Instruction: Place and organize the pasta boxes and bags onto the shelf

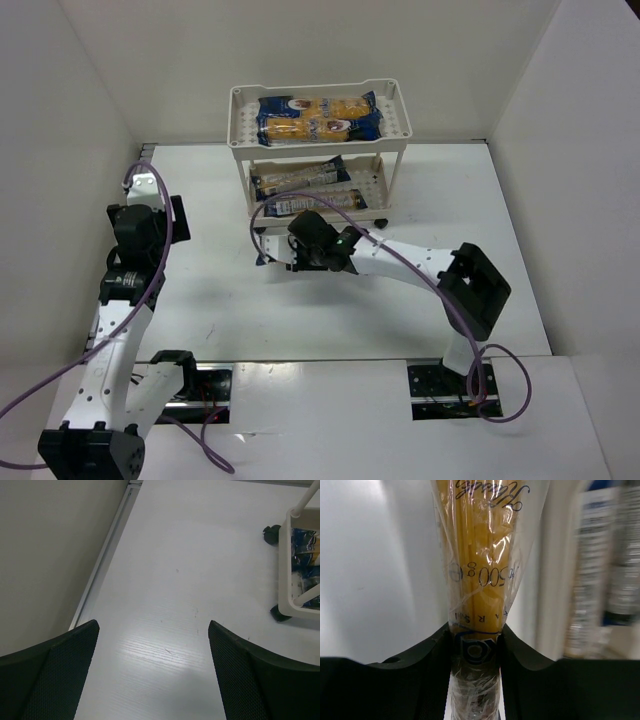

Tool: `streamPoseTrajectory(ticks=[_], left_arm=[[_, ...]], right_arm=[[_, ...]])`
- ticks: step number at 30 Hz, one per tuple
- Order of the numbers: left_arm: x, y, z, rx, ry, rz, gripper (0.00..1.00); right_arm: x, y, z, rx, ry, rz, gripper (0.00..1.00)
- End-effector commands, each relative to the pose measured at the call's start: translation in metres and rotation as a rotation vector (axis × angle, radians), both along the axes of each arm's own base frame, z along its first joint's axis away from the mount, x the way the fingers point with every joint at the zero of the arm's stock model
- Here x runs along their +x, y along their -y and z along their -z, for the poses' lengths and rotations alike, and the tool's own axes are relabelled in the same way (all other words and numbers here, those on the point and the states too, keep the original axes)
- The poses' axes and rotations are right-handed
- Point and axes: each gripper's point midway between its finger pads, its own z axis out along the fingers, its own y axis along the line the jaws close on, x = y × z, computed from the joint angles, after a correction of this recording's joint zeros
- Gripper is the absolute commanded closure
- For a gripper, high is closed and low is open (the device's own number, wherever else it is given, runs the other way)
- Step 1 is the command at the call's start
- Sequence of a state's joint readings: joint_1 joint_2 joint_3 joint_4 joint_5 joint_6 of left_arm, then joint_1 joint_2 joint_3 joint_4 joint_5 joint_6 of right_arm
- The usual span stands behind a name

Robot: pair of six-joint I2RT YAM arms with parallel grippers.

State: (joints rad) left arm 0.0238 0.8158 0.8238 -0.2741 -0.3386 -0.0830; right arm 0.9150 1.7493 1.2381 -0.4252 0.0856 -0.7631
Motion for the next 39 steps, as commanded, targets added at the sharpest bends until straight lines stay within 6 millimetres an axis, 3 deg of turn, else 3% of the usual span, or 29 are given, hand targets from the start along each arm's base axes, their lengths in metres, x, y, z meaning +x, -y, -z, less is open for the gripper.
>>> streamPoseTrajectory(ticks=[1,6,9,12,15,17,19,22,24,26,27,30,32,37,38,39], left_arm=[[0.007,0.000,-0.019,-0.006,0.071,0.005,0.03],[0.007,-0.001,-0.028,0.027,0.080,0.014,0.03],[0.009,-0.003,-0.030,0.037,0.075,0.008,0.03],[0.011,-0.003,-0.033,0.038,0.084,0.008,0.03],[0.013,-0.003,-0.035,0.038,0.084,0.008,0.03],[0.015,-0.002,-0.041,0.046,0.099,0.019,0.03],[0.016,-0.004,-0.039,0.058,0.086,0.013,0.03],[0.016,-0.004,-0.039,0.058,0.086,0.013,0.03],[0.016,-0.005,-0.039,0.066,0.083,0.016,0.03],[0.017,-0.005,-0.041,0.066,0.094,0.015,0.03],[0.017,-0.005,-0.041,0.066,0.094,0.015,0.03],[0.017,-0.005,-0.041,0.066,0.094,0.015,0.03],[0.017,-0.005,-0.041,0.066,0.094,0.015,0.02],[0.017,-0.003,-0.037,0.055,0.088,0.022,0.02],[0.017,-0.003,-0.037,0.055,0.088,0.022,0.02],[0.017,-0.001,-0.037,0.053,0.089,0.031,0.02]], right_arm=[[0.064,-0.011,-0.134,0.116,0.454,0.034,1.00],[0.088,-0.011,-0.178,0.085,0.665,0.013,1.00],[0.116,-0.002,-0.195,0.081,0.739,0.022,1.00],[0.146,0.000,-0.201,0.077,0.771,-0.008,1.00],[0.166,0.000,-0.193,0.033,0.815,-0.070,1.00],[0.181,-0.001,-0.206,0.062,0.853,-0.089,1.00],[0.191,-0.005,-0.187,0.031,0.806,-0.103,1.00],[0.194,-0.012,-0.181,0.038,0.794,-0.122,0.98],[0.193,-0.013,-0.176,0.043,0.791,-0.132,0.70],[0.193,-0.013,-0.175,0.049,0.800,-0.129,0.52],[0.196,-0.012,-0.171,0.049,0.796,-0.111,0.29],[0.197,-0.008,-0.168,0.062,0.785,-0.063,0.05],[0.190,-0.003,-0.179,0.095,0.779,-0.040,0.03],[0.163,0.011,-0.183,0.096,0.755,-0.048,0.02],[0.147,0.004,-0.171,0.099,0.715,-0.088,0.02],[0.133,0.006,-0.187,0.130,0.717,-0.104,0.01]])
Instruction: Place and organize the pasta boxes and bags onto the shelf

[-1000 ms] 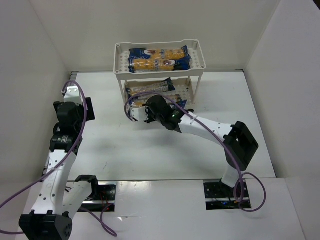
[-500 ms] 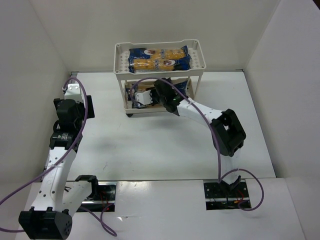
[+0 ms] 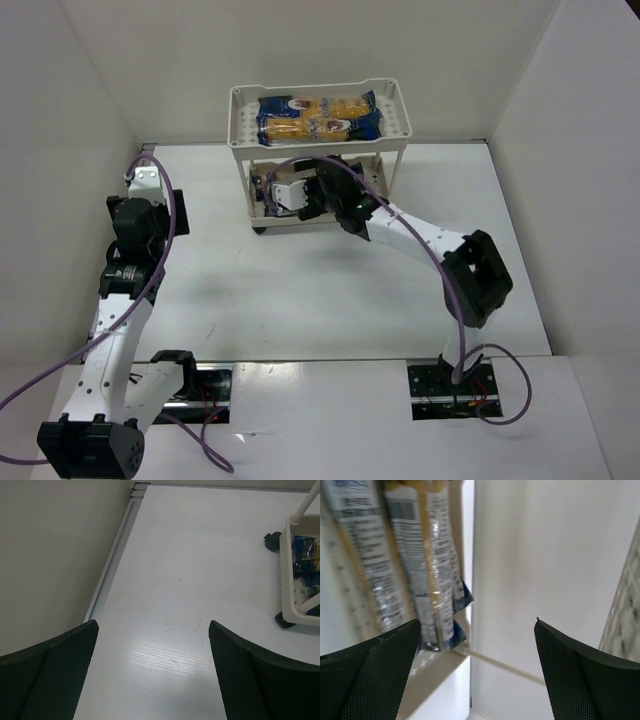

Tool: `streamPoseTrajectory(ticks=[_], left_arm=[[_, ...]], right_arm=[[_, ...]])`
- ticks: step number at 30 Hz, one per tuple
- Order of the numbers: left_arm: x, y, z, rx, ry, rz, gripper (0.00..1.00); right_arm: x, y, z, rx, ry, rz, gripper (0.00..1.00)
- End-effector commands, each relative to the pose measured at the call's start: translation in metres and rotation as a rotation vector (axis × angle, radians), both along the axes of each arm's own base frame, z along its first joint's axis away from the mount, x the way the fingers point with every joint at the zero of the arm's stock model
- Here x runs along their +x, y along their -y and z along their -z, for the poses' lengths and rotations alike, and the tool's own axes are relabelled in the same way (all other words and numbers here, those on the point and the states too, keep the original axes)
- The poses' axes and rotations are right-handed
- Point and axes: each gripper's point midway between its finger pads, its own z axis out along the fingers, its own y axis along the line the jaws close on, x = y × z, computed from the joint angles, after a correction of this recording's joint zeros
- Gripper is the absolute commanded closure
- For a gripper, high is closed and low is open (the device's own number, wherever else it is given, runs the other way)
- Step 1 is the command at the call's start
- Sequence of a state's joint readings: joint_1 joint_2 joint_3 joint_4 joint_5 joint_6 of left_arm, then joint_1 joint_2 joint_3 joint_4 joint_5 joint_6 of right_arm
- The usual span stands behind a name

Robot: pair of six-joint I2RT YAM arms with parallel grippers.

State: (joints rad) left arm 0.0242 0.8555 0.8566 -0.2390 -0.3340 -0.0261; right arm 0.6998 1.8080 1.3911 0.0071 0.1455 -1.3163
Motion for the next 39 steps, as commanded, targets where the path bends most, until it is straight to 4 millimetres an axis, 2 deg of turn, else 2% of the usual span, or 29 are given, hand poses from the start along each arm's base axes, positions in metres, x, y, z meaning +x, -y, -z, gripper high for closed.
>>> streamPoseTrajectory(ticks=[1,2,3,4,5,6,7,10,11,12,15,16,17,18,19,20,21,24,26,28,29,31,32,34,35,36,37,38,39], left_arm=[[0.007,0.001,-0.025,0.002,0.078,0.012,0.02],[0.007,0.001,-0.025,0.002,0.078,0.012,0.02],[0.007,0.001,-0.027,0.002,0.088,0.012,0.02],[0.007,0.001,-0.027,0.002,0.088,0.012,0.02],[0.007,0.001,-0.023,0.002,0.079,0.012,0.02],[0.007,-0.002,-0.023,-0.006,0.081,0.001,0.02],[0.007,-0.002,-0.023,-0.006,0.081,0.001,0.02],[0.006,-0.002,-0.015,-0.033,0.070,-0.007,0.02],[0.004,-0.003,-0.008,-0.049,0.055,-0.011,0.02],[0.004,0.000,-0.011,-0.065,0.070,-0.004,0.02],[0.001,-0.002,-0.007,-0.093,0.068,-0.009,0.02],[-0.001,-0.005,0.000,-0.107,0.055,-0.026,0.02],[-0.002,-0.005,-0.003,-0.111,0.064,-0.020,0.02],[-0.005,-0.003,-0.004,-0.124,0.069,-0.014,0.02],[-0.006,-0.003,0.004,-0.144,0.053,-0.016,0.02],[-0.010,-0.005,0.003,-0.143,0.066,-0.024,0.02],[-0.011,-0.002,0.005,-0.161,0.059,-0.019,0.02],[-0.016,-0.004,0.013,-0.199,0.057,-0.034,0.02],[-0.017,-0.001,0.015,-0.227,0.062,-0.022,0.02],[-0.016,0.001,0.015,-0.250,0.067,-0.013,0.02],[-0.018,0.002,0.016,-0.272,0.072,-0.004,0.02],[-0.019,0.004,0.020,-0.305,0.076,-0.007,0.02],[-0.021,0.002,0.017,-0.314,0.090,-0.018,0.02],[-0.022,0.007,0.030,-0.363,0.075,-0.008,0.02],[-0.024,0.007,0.031,-0.376,0.081,-0.012,0.02],[-0.024,0.011,0.035,-0.394,0.072,0.005,0.02],[-0.024,0.013,0.035,-0.397,0.071,0.013,0.02],[-0.025,0.013,0.037,-0.397,0.071,0.014,0.02],[-0.025,0.015,0.037,-0.401,0.069,0.025,0.02]], right_arm=[[-0.047,-0.006,-0.051,0.105,0.013,-0.083,0.01],[-0.064,-0.007,-0.044,0.104,-0.030,-0.123,0.01],[-0.090,-0.021,-0.046,0.126,-0.074,-0.224,0.01],[-0.117,-0.017,-0.068,0.174,-0.078,-0.270,0.01],[-0.136,-0.018,-0.066,0.192,-0.105,-0.310,0.01],[-0.162,-0.029,-0.078,0.237,-0.116,-0.394,0.01],[-0.185,-0.023,-0.103,0.320,-0.122,-0.422,0.01],[-0.220,-0.019,-0.138,0.496,-0.164,-0.461,0.01],[-0.224,-0.011,-0.172,0.600,-0.104,-0.457,0.01],[-0.219,-0.005,-0.193,0.677,-0.072,-0.418,0.01],[-0.161,0.044,-0.243,0.949,0.065,-0.013,0.01],[-0.140,0.065,-0.246,0.994,0.075,0.109,0.01],[-0.108,0.123,-0.272,1.185,0.095,0.302,0.01],[-0.083,0.147,-0.261,1.226,0.057,0.407,0.01],[-0.069,0.176,-0.232,1.207,-0.033,0.538,0.01],[-0.051,0.238,-0.230,1.261,-0.019,0.668,0.01],[-0.041,0.262,-0.206,1.341,-0.095,0.769,0.01],[-0.048,0.331,-0.154,1.402,-0.264,0.943,0.01],[-0.060,0.342,-0.123,1.400,-0.335,0.988,0.01],[-0.076,0.357,-0.118,1.406,-0.323,1.013,0.01],[-0.085,0.363,-0.100,1.402,-0.363,1.062,0.00],[-0.098,0.387,-0.087,1.396,-0.388,1.115,0.00],[-0.107,0.393,-0.070,1.395,-0.450,1.163,0.00],[-0.123,0.411,-0.051,1.428,-0.544,1.201,0.00],[-0.122,0.420,-0.043,1.410,-0.598,1.209,0.00],[-0.138,0.416,-0.026,1.411,-0.733,1.253,0.00],[-0.143,0.411,-0.021,1.420,-0.833,1.231,0.00],[-0.148,0.420,-0.022,1.410,-0.865,1.252,0.00],[-0.151,0.422,-0.002,1.370,-0.958,1.287,0.00]])
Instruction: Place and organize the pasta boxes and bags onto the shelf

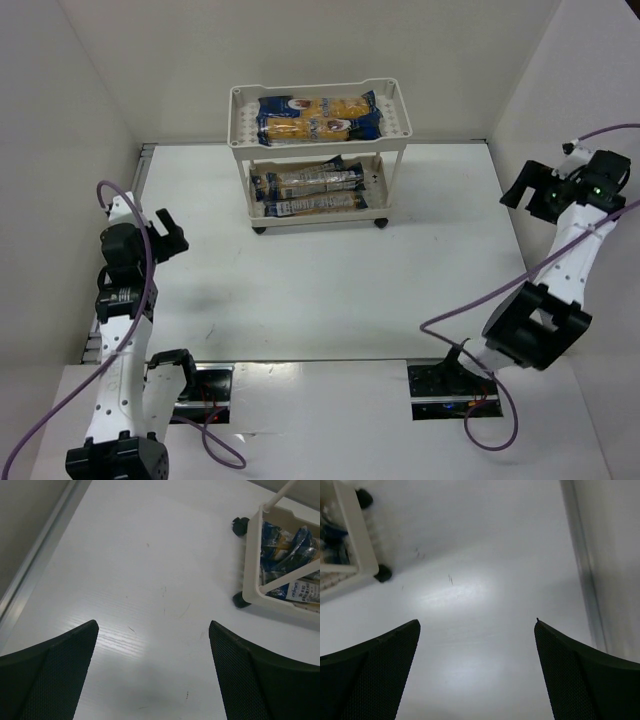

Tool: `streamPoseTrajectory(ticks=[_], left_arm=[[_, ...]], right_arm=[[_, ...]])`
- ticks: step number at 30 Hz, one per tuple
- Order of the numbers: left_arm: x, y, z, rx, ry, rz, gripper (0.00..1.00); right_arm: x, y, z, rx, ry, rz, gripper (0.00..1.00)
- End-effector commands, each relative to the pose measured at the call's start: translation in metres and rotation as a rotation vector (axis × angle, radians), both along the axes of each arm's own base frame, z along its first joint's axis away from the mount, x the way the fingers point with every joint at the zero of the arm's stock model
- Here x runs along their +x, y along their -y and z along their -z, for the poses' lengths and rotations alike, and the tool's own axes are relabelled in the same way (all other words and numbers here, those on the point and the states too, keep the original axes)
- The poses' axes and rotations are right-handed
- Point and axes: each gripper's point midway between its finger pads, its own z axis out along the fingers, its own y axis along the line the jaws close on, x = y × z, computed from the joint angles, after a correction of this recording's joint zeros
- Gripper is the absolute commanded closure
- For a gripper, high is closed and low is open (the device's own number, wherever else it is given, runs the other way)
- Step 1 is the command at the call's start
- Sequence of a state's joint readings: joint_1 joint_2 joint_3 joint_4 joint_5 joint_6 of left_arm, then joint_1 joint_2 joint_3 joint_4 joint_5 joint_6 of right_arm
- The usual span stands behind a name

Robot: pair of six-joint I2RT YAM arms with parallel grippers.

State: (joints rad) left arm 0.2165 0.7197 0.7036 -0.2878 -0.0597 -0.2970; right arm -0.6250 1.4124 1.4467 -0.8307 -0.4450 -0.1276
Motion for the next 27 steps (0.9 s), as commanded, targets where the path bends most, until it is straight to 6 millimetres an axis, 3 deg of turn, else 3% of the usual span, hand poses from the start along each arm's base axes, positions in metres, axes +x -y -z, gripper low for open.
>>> streamPoseTrajectory(ticks=[1,5,10,14,27], left_arm=[[0.003,0.011,-0.009,-0.067,0.057,0.034,0.02],[0.004,0.016,-0.006,-0.071,0.056,0.054,0.02],[0.006,0.024,0.001,-0.076,0.037,0.082,0.02],[0.006,0.031,0.001,-0.076,0.036,0.105,0.02],[0.007,0.038,-0.004,-0.076,0.054,0.133,0.01]], right_arm=[[-0.033,-0.037,0.035,0.238,-0.233,-0.167,0.00],[-0.051,-0.036,0.058,0.252,-0.340,-0.126,0.00],[-0.059,-0.037,0.025,0.054,-0.199,-0.024,0.00],[-0.059,-0.047,0.028,0.053,-0.166,-0.021,0.00],[-0.057,-0.050,0.022,0.052,-0.121,-0.030,0.00]])
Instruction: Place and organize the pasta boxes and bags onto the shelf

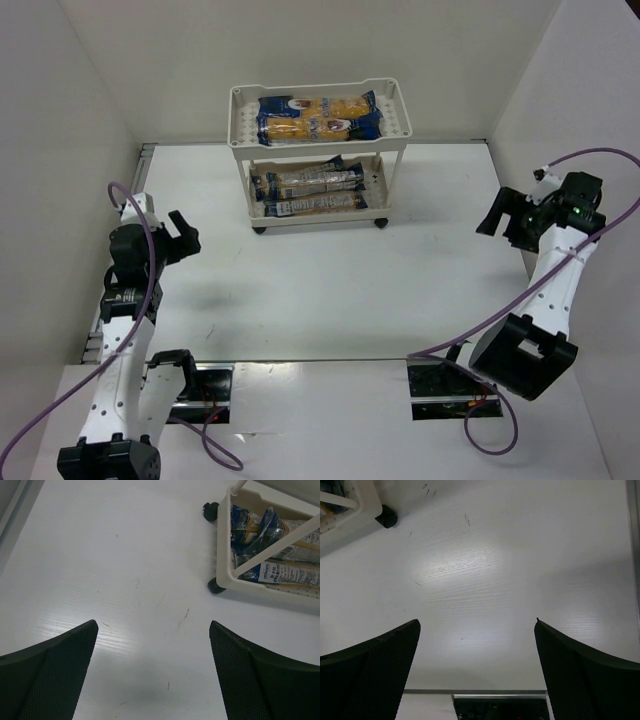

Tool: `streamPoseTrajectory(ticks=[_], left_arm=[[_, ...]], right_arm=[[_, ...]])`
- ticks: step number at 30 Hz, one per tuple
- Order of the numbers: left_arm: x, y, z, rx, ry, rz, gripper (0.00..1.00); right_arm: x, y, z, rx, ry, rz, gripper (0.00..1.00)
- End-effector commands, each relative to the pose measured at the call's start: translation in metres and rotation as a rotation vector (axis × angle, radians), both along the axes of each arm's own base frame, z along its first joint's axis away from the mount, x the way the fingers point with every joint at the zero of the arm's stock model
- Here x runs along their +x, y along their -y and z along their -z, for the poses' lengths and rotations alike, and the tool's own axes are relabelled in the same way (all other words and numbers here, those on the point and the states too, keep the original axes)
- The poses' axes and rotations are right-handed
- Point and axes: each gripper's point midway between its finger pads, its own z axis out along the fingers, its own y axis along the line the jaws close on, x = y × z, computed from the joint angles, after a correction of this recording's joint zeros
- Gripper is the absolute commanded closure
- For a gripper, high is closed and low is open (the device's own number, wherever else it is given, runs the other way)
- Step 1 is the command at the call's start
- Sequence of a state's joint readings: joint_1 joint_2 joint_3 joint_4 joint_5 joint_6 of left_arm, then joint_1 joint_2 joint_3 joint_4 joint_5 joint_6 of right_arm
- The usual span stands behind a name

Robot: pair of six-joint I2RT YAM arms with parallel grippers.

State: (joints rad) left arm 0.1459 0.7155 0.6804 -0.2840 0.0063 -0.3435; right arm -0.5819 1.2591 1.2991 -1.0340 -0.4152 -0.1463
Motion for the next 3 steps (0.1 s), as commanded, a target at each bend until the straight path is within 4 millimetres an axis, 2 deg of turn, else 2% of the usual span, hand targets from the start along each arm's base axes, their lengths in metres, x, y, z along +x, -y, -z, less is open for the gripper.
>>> streamPoseTrajectory(ticks=[1,3], left_arm=[[0.0038,0.0041,-0.0122,-0.010,0.057,0.016,0.01],[0.0038,0.0041,-0.0122,-0.010,0.057,0.016,0.01]], right_arm=[[0.0071,0.0015,-0.0107,-0.021,0.059,0.002,0.00],[0.0071,0.0015,-0.0107,-0.021,0.059,0.002,0.00]])
